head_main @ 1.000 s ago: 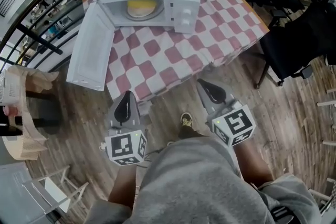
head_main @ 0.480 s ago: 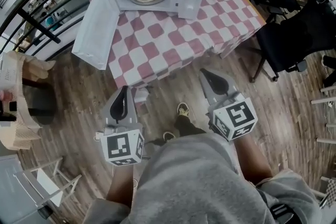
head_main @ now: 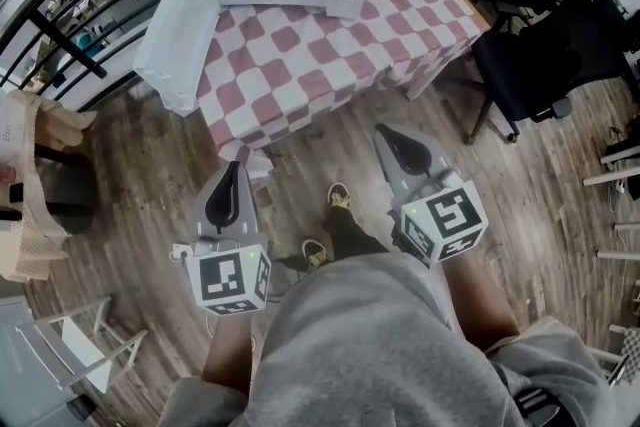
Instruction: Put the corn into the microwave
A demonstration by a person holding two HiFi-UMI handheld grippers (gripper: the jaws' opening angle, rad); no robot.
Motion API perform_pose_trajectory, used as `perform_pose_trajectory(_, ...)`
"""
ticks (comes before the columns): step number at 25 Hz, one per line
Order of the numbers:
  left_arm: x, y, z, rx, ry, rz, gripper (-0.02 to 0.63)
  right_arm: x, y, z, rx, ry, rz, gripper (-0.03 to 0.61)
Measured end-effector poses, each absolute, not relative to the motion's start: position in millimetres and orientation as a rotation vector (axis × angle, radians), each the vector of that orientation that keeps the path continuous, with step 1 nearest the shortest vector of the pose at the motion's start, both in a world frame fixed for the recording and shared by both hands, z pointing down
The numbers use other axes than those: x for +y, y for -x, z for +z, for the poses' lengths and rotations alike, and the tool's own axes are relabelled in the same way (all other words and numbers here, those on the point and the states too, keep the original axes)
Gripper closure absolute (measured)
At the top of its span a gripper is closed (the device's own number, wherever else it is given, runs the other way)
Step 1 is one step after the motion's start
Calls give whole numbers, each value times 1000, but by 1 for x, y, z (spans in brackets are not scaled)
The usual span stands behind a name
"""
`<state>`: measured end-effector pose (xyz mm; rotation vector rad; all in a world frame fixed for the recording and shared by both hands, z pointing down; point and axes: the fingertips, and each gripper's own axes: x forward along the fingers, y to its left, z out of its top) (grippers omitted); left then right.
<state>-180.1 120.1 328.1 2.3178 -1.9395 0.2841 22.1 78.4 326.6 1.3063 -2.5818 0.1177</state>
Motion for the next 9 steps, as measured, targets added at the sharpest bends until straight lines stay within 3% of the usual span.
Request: perform_pose_trajectory(9,149,166,329,-1913,-2309,240,604,109,-34,329,-2577,-1305,119,578)
